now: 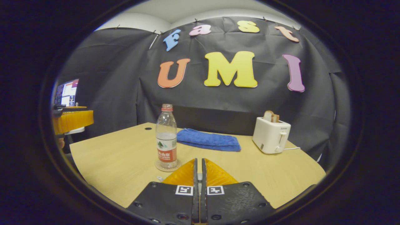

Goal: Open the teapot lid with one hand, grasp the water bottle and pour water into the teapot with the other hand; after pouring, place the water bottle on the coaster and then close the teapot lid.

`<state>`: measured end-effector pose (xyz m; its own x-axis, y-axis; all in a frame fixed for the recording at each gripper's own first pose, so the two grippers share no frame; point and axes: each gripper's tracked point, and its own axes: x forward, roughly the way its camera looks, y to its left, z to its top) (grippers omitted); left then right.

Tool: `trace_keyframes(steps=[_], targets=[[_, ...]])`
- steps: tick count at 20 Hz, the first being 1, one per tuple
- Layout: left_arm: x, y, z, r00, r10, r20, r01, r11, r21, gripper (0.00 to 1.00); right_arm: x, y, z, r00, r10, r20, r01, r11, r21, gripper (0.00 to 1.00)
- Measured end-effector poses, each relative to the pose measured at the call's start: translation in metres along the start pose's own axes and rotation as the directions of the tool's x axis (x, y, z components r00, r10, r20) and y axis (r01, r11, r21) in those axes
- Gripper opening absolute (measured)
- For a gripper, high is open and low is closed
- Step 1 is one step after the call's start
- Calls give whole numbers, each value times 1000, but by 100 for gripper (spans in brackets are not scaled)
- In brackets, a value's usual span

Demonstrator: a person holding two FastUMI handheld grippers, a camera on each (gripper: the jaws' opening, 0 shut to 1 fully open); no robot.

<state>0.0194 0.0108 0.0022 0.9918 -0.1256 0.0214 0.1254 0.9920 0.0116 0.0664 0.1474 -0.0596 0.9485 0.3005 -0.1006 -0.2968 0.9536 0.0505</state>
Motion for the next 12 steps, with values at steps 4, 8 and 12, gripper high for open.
trace_keyframes(steps=[4,8,12], targets=[[3,20,-7,999,32,-25,-32,999,-18,98,16,25,-4,1000,19,3,-19,1000,17,1],[-3,45,-5,993,110,-32,-110,994,-13,98,31,25,-31,999,-28,-45,30,998,58,1],[0,41,-6,995,97,-39,-97,995,-7,98,35,26,-42,997,-14,-77,22,995,99,1]])
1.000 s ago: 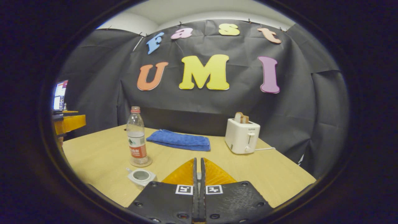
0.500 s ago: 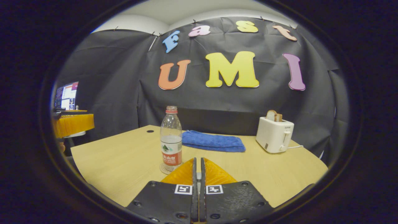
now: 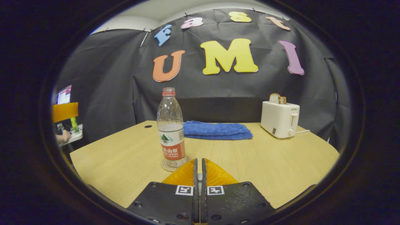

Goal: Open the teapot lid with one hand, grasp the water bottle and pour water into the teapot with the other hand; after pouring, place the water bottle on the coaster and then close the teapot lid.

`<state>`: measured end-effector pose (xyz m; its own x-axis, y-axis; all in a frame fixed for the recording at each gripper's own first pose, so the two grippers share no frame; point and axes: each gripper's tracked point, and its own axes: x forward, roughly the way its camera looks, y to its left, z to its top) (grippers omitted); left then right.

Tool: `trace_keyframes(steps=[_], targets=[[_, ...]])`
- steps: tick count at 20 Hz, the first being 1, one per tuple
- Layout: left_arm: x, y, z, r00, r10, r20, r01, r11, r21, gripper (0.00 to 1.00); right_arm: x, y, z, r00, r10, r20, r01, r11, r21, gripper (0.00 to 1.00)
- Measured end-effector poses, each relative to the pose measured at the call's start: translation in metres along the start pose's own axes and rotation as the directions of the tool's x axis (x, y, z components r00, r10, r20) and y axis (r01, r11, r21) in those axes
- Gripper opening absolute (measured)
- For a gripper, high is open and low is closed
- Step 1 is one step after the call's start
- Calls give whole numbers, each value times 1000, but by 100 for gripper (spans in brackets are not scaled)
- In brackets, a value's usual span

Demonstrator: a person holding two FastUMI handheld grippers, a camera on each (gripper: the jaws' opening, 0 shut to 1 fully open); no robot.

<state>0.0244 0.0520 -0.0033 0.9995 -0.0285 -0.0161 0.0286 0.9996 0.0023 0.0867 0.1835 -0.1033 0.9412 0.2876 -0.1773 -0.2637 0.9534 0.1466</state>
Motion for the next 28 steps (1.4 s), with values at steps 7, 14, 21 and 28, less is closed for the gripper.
trace_keyframes(steps=[7,14,21,28], targets=[[-1,-10,3,999,-32,19,32,999,4,98,2,4,-6,1000,10,-22,-10,1000,3,3],[-2,-13,2,999,-40,11,40,999,-14,98,-18,6,14,999,17,29,-16,999,-36,27],[-11,-24,13,999,-36,38,35,999,27,98,-83,-2,80,986,32,164,-20,997,-71,93],[-25,-34,24,998,-6,68,2,998,62,97,-177,-84,128,950,-160,269,197,974,-113,95]])
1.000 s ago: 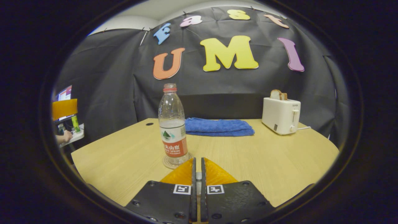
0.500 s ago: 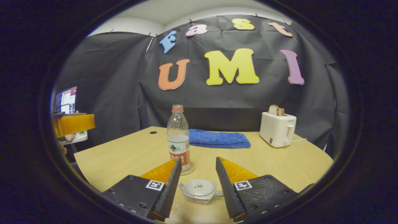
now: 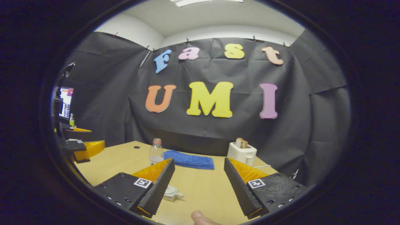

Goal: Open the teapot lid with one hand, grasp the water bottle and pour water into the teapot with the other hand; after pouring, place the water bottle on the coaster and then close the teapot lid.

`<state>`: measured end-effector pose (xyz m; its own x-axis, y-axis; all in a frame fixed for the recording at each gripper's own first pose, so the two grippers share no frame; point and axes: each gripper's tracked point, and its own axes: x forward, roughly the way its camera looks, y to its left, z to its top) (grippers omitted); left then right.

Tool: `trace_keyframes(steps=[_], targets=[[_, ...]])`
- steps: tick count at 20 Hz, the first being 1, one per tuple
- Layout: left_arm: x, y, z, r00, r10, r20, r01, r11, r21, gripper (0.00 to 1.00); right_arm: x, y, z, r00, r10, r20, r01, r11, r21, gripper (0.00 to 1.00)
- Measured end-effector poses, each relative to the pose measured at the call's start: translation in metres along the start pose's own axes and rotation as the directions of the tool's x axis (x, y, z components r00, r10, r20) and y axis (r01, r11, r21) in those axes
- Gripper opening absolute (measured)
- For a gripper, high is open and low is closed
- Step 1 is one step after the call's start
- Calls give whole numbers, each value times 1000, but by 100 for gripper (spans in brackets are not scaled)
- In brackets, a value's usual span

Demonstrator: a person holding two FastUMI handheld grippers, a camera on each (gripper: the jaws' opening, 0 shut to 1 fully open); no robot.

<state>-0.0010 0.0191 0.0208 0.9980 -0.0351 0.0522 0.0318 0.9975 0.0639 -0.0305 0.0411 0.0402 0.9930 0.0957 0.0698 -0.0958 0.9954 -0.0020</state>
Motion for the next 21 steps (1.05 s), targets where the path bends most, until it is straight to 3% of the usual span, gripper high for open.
trace_keyframes(steps=[5,8,10,13,21], targets=[[-3,-26,-1,999,-37,-12,36,998,-41,98,-33,-70,8,994,-93,52,91,995,43,95],[-4,-32,-5,998,-49,-27,48,998,-38,98,-33,-88,2,992,-120,39,115,987,109,96],[-6,-23,-1,1000,-3,-18,2,999,-42,97,-26,-84,-8,995,-101,13,99,987,127,94],[-6,-26,-1,1000,-13,-21,12,999,-51,98,-14,-86,-28,993,-110,-53,115,988,106,94],[-5,-32,-4,998,-51,-24,50,997,-52,98,-10,-85,-33,993,-107,-59,112,989,96,94]])
